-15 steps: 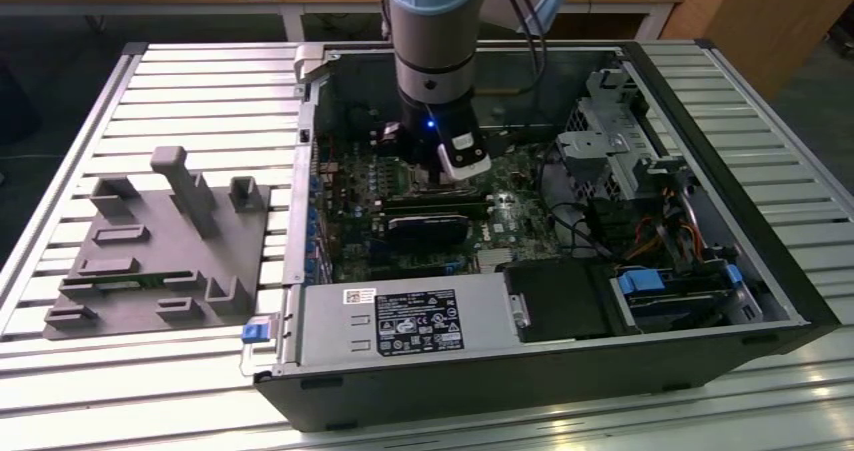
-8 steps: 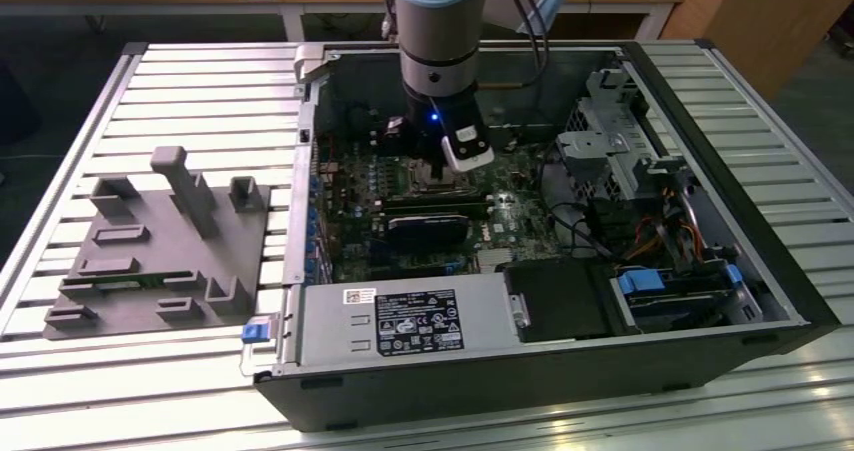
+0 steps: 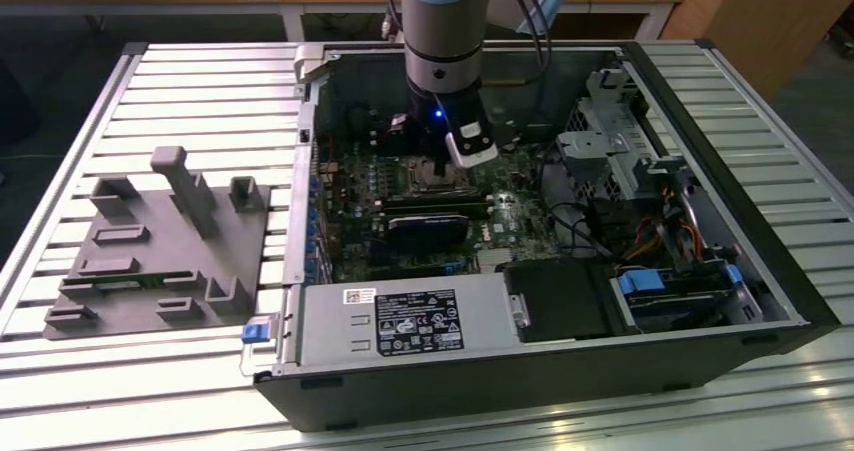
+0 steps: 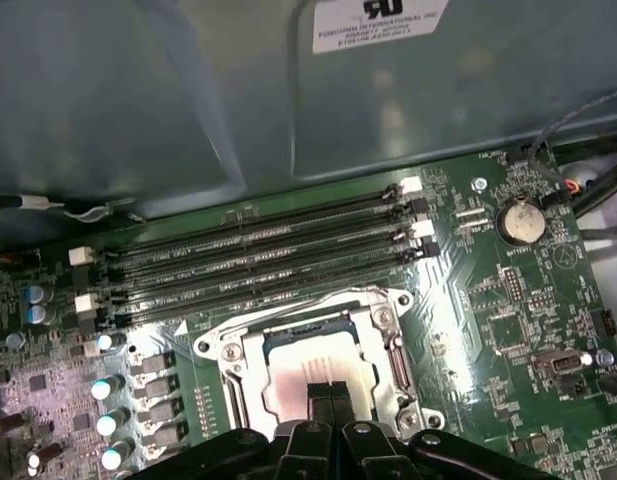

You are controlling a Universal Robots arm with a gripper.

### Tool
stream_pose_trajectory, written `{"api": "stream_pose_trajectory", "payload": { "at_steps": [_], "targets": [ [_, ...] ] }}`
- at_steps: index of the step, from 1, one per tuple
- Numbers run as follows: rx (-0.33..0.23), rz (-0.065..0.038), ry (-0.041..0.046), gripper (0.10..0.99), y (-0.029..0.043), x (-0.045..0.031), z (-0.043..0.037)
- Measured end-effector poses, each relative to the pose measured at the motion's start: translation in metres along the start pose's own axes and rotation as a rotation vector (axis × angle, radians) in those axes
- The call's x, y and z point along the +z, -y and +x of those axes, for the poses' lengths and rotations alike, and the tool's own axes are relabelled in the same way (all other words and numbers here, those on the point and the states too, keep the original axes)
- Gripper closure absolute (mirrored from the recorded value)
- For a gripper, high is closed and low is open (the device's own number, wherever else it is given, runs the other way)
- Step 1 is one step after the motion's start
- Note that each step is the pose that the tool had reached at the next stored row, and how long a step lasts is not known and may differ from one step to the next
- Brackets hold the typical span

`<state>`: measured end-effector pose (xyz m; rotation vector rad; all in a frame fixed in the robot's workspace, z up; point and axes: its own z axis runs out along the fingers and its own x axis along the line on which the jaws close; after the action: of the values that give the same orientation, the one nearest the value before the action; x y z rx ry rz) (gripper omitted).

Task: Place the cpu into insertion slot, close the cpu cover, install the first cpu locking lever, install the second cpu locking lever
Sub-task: 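Install the second cpu locking lever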

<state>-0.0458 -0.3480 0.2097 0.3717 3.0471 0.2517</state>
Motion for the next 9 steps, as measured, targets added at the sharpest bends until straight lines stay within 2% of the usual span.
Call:
{"api": "stream_pose_trajectory", "payload": {
  "at_steps": [4, 9],
  "targets": [
    [-0.001, 0.0, -0.0001, 0.98, -0.0033, 0.0005, 0.0008],
    [-0.001, 0.0, -0.0002, 0.98, -0.0036, 0.0006, 0.0009]
  ]
}}
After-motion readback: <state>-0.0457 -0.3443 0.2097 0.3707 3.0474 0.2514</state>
